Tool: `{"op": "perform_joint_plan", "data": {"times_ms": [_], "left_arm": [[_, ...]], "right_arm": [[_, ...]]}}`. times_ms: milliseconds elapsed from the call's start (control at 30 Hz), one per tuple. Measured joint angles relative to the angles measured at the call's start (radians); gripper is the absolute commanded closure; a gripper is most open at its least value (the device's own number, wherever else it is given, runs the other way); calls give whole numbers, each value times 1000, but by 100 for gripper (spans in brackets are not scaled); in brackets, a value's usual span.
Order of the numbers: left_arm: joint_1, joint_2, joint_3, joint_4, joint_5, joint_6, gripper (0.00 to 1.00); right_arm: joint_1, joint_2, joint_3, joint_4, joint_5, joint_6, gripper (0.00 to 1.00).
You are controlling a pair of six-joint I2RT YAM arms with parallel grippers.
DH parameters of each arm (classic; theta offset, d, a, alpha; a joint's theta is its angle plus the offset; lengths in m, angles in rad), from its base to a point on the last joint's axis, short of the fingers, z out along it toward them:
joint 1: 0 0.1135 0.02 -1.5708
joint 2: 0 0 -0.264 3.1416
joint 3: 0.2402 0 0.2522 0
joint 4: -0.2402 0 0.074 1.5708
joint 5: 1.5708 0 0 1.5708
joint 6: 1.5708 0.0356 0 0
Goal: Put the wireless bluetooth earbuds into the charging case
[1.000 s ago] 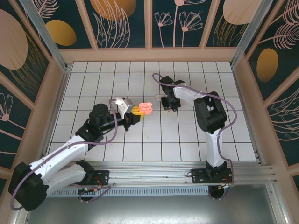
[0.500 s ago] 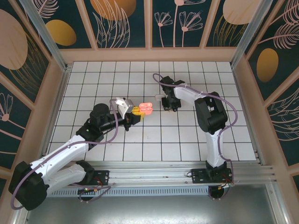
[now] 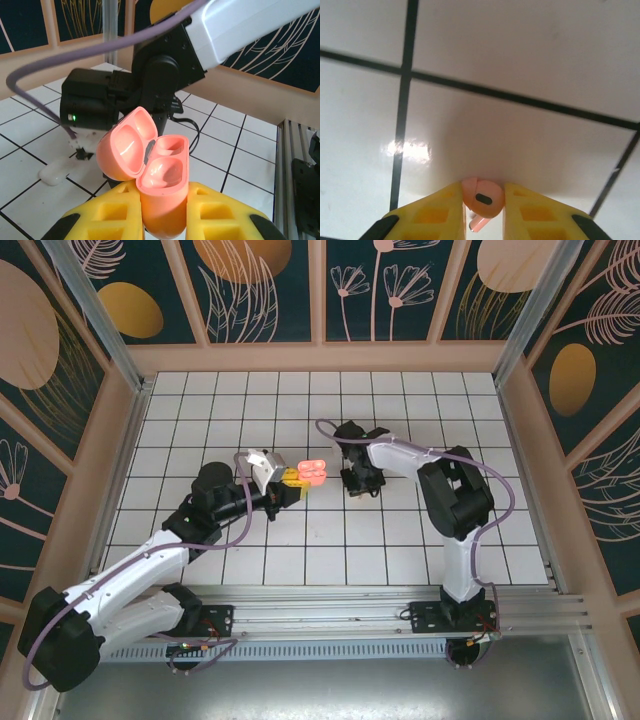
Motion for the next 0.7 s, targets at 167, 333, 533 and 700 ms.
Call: {"op": "perform_joint_plan", "data": {"times_ms": [167, 333, 533, 700], "left_arm": [[0, -4, 0, 0, 0, 0, 86], [0, -4, 0, 0, 0, 0, 86], [0, -10, 0, -1, -1, 0, 86], [0, -25, -3, -1, -3, 0, 86]], "right_arm": [[6, 0, 0, 2, -9, 2, 70], [6, -2, 0, 1, -9, 19, 67], [5, -5, 8, 1, -10, 42, 68], [2, -5, 9, 1, -10, 56, 68]]}}
